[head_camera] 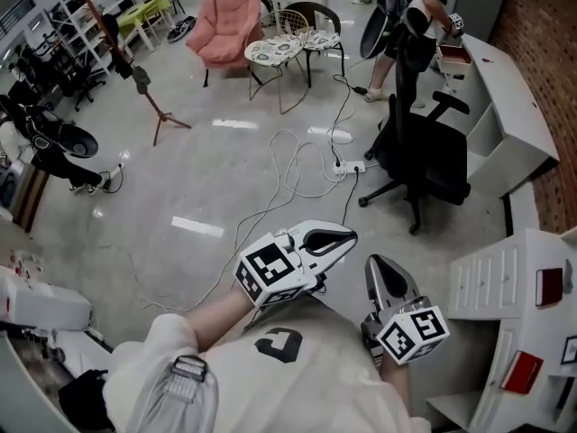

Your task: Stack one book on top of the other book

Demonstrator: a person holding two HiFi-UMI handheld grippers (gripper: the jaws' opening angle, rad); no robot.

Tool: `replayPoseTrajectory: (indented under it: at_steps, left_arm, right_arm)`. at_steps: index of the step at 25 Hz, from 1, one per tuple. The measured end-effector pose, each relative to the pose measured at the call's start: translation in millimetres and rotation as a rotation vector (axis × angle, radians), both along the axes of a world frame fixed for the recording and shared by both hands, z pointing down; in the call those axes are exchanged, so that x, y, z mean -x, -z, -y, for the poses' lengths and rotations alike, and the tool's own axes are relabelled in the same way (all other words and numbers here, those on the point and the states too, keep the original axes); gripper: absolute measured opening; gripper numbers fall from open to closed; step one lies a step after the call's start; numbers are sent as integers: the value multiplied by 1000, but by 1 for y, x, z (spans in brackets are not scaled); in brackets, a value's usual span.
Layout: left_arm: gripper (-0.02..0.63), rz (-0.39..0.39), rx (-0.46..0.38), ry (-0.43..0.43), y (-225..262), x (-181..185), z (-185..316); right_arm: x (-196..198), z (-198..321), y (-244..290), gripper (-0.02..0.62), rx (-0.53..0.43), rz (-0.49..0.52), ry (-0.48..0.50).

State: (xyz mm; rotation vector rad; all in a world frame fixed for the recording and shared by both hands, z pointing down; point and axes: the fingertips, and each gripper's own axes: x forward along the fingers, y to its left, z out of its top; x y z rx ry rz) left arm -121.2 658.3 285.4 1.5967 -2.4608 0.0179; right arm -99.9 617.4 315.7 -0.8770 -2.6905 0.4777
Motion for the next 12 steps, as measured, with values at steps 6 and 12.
replayPoseTrajectory:
  at_steps: [6,12]
  left_arm:
    - [6,-28,22,128,1,-25,-2]
    - [6,22,120,147,-3,-39,24]
  right_arm:
    - [-21,0,7,6,20,13,141]
    - [-36,18,-1,6,49,6,180]
